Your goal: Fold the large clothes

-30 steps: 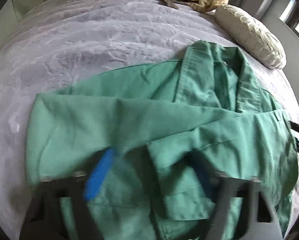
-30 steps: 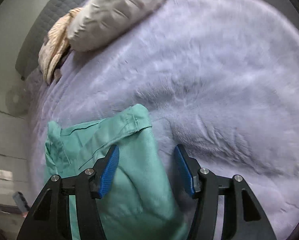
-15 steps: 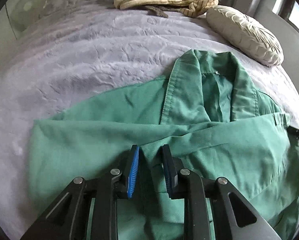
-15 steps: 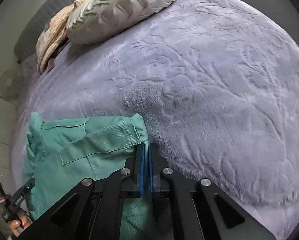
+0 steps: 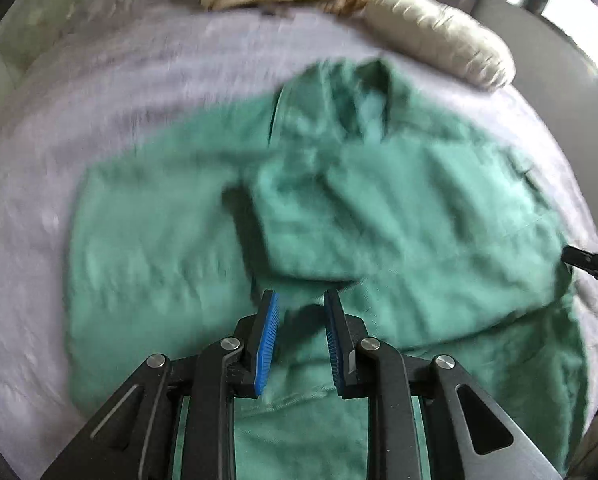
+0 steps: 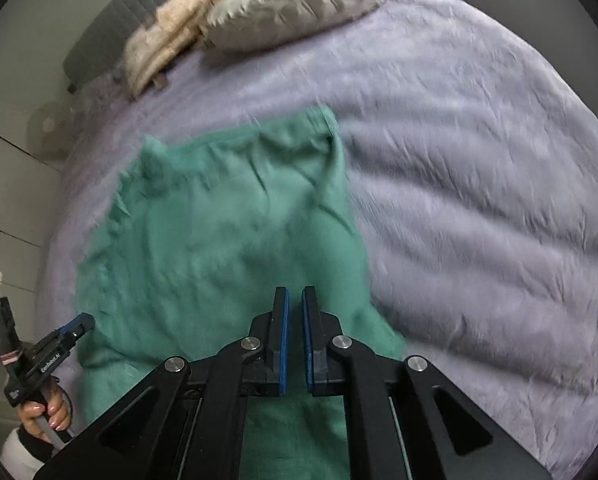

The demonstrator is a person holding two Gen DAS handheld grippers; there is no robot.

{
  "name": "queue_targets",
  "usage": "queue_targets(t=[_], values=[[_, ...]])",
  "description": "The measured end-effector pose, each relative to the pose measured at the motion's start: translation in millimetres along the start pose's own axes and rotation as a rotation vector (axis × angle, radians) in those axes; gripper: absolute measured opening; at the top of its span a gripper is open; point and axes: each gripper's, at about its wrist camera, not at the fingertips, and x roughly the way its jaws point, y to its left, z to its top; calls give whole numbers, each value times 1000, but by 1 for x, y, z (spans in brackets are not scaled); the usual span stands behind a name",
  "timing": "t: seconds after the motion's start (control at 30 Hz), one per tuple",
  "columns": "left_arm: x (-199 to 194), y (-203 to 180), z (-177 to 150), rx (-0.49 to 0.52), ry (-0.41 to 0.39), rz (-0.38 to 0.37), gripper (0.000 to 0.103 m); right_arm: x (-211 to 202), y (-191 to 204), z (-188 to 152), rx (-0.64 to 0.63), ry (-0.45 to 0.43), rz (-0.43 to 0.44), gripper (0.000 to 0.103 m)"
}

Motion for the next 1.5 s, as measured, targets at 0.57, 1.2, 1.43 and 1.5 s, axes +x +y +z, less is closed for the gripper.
queue_targets(t=[0.57, 1.2, 1.43, 1.5], values=[[-28, 40, -36, -76, 57, 81, 34, -5, -18, -36, 92, 69, -42, 4], [-60, 26, -94, -93, 146, 175, 100, -14, 3, -95, 150, 231, -24, 37], [-77, 25, -116, -93, 190, 187, 100, -29, 10, -106, 149, 226, -32, 56], [-85, 27, -126, -97, 200, 180, 100, -33, 12, -110, 145, 230, -27, 59]])
